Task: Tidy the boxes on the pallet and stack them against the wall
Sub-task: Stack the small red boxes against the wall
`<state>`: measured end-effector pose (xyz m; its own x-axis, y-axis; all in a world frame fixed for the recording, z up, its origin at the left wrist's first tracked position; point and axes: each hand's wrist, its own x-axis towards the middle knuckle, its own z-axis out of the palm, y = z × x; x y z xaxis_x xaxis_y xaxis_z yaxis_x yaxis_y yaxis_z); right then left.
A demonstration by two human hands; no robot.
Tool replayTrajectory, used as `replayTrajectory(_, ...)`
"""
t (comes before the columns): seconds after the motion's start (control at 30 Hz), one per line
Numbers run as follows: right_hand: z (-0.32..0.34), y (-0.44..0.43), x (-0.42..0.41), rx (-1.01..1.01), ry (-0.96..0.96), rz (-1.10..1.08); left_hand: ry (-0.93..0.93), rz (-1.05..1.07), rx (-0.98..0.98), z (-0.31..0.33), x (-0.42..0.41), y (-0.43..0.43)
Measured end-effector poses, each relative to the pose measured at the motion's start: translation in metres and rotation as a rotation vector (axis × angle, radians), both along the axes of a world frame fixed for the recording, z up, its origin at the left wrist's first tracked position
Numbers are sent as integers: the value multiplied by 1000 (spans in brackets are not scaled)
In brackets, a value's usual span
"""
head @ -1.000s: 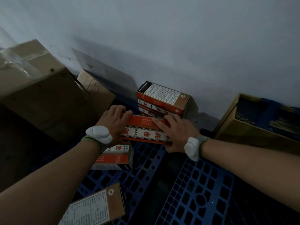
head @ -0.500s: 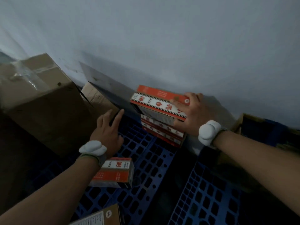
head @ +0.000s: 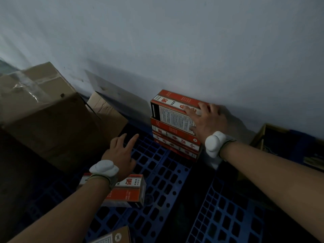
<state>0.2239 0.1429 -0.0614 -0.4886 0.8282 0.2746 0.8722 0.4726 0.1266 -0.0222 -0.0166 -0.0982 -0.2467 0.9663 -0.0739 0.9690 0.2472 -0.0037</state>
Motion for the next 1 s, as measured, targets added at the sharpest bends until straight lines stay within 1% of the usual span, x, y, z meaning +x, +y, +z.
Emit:
replayTrajectory(0.23, 4, 2, -18, -71, 6, -32, 31, 54, -239, -18, -30, -22)
replayTrajectory(0.33, 6, 3, -21, -59, 5, -41, 30, 66, -345, -25, -39, -27)
replayTrajectory(0.5, 4, 3, -26, -61, -9, -58, 73, -49, -522, -35, -48, -37)
replayTrajectory(0.57, 7, 0, -29, -42, -50, -75, 119, -84, -639, -40, -51, -44)
replayTrajectory(0.63, 9, -8, -31, 23, -157, -72, 145, -97, -688, -45, -53, -48)
replayTrajectory(0.7, 9, -19, -32, 101, -234, 16, 135, -112, -658, -48, -50, -48)
replayTrajectory(0.77, 5, -33, -34, 154, -238, 206, 108, -123, -630, -47, -43, -45)
replayTrajectory(0.8, 1, -40, -36, 141, -227, 309, 94, -138, -624, -45, -39, -44)
replayTrajectory(0.83, -5, -48, -37, 90, -230, 399, 79, -165, -604, -44, -35, -41)
replayTrajectory(0.9, -20, -62, -37, -127, -294, 491, 59, -236, -556, -38, -23, -34)
replayTrajectory(0.97, -38, -72, -31, -370, -382, 482, 105, -346, -469, -35, -5, -23)
replayTrajectory(1.0, -47, -77, -27, -453, -403, 477, 125, -410, -414, -34, 7, -16)
